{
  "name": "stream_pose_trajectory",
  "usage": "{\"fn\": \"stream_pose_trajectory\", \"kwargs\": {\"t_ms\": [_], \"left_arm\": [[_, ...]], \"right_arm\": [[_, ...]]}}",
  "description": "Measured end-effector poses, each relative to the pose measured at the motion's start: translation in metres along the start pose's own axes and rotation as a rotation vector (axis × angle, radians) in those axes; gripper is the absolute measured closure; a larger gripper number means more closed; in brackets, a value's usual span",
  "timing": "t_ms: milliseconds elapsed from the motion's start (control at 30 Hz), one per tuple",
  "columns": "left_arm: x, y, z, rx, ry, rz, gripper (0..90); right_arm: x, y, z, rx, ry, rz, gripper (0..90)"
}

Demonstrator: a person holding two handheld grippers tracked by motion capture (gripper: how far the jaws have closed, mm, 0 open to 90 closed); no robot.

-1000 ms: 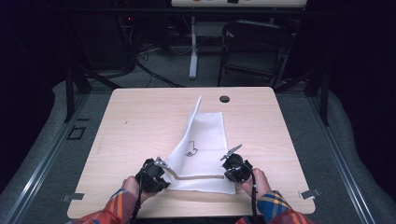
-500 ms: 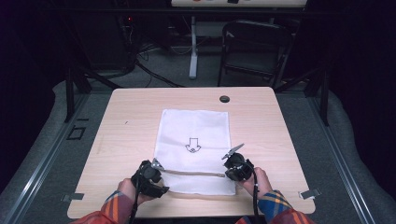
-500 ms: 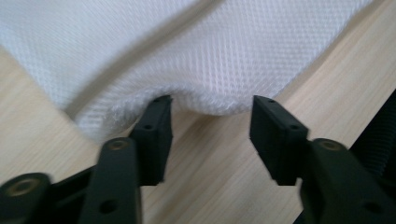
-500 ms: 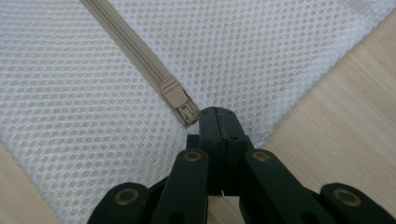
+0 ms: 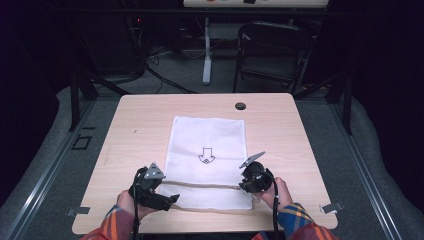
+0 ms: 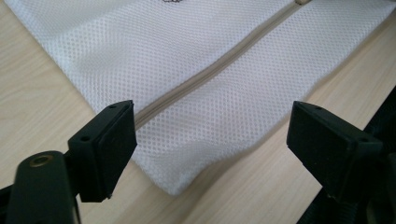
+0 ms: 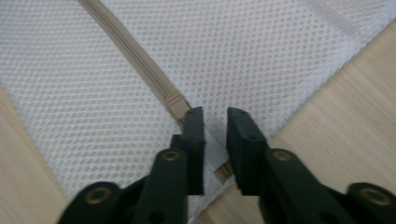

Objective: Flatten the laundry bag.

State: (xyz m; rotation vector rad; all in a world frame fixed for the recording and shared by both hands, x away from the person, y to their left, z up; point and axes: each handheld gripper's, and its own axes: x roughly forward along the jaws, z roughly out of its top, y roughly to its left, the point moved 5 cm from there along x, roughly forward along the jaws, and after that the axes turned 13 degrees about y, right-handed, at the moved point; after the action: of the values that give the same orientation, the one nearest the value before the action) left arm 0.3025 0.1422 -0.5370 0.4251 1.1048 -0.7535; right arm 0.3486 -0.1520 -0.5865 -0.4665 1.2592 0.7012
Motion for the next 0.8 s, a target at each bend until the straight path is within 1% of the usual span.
{"fn": "stream_pose_trajectory", "kwargs": {"t_ms": [33,167,200,233,300,333,400,533,633,767,800], "left_arm": [[0.001,0.0,0.002,0.005,-0.004,0.009,15.2],[0.002,-0.002,0.014,0.021,-0.023,0.012,13.8],[0.002,-0.002,0.017,0.029,-0.03,0.013,13.3],[0.003,-0.002,0.02,0.037,-0.028,0.014,12.8],[0.006,-0.003,0.027,0.043,-0.041,0.014,11.8],[0.007,-0.004,0.031,0.049,-0.039,0.015,11.2],[0.011,-0.004,0.039,0.06,-0.043,0.015,10.0],[0.021,-0.008,0.055,0.081,-0.038,0.008,8.9],[0.029,-0.012,0.065,0.104,-0.028,-0.004,8.5],[0.037,-0.019,0.076,0.128,-0.023,-0.012,8.0],[0.039,-0.02,0.079,0.132,-0.024,-0.014,8.0]], "right_arm": [[-0.001,-0.001,0.0,0.0,0.008,-0.006,61.4],[-0.001,-0.001,-0.001,0.008,0.012,0.022,36.8],[-0.001,-0.001,-0.001,0.023,-0.002,0.026,32.3],[-0.002,-0.002,-0.001,0.021,0.0,0.026,28.4],[-0.004,-0.003,-0.001,0.017,-0.003,0.024,22.6],[-0.005,-0.004,-0.001,0.016,-0.006,0.025,21.0],[-0.005,-0.003,-0.001,0.033,-0.026,0.032,18.9],[-0.006,-0.005,-0.002,0.022,-0.007,0.021,18.3],[-0.006,-0.006,-0.002,0.021,-0.012,0.016,18.5],[-0.005,-0.005,-0.002,0.034,-0.026,0.026,18.5],[-0.006,-0.007,-0.002,0.02,-0.013,0.02,18.4]]}}
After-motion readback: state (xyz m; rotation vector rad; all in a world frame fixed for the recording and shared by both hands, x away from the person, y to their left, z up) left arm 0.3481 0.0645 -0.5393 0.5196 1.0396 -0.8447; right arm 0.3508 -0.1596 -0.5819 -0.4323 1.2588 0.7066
